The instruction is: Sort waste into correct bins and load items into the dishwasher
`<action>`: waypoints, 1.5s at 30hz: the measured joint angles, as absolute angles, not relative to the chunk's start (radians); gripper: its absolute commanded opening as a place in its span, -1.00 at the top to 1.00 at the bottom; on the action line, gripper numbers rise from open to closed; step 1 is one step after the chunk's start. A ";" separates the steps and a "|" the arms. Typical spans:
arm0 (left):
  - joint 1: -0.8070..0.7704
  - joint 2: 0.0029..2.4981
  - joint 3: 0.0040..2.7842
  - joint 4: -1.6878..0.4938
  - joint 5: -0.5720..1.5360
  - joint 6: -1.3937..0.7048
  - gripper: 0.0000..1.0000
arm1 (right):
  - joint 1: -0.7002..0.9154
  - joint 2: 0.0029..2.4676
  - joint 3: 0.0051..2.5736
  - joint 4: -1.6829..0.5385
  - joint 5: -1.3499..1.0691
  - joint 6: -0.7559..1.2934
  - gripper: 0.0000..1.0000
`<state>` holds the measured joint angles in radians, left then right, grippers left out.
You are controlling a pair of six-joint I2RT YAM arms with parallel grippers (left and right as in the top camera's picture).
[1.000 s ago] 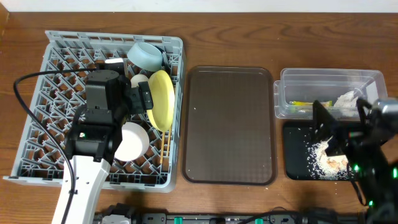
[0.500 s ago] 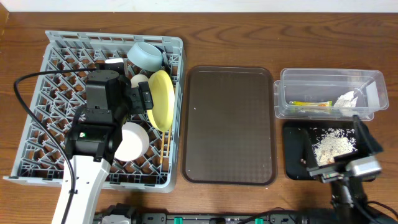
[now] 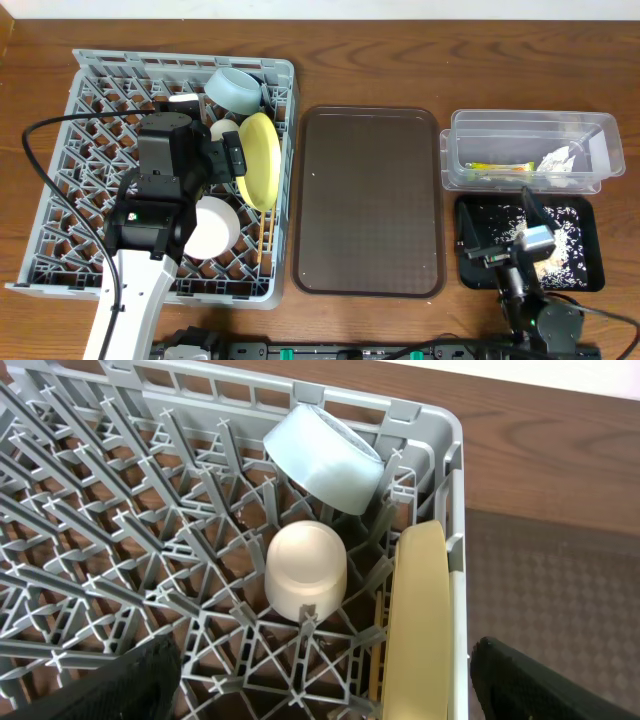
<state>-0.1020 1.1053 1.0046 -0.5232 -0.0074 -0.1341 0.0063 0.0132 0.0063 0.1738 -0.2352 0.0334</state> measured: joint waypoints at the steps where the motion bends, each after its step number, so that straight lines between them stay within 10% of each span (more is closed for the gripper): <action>1: -0.102 1.105 1.005 -0.522 -0.007 -0.134 -0.87 | 0.006 0.010 0.007 0.145 -0.231 0.036 -0.98; 45: -0.102 1.105 1.005 -0.533 -0.018 -0.131 -0.88 | 0.006 0.015 0.007 -0.051 -0.219 0.041 -0.98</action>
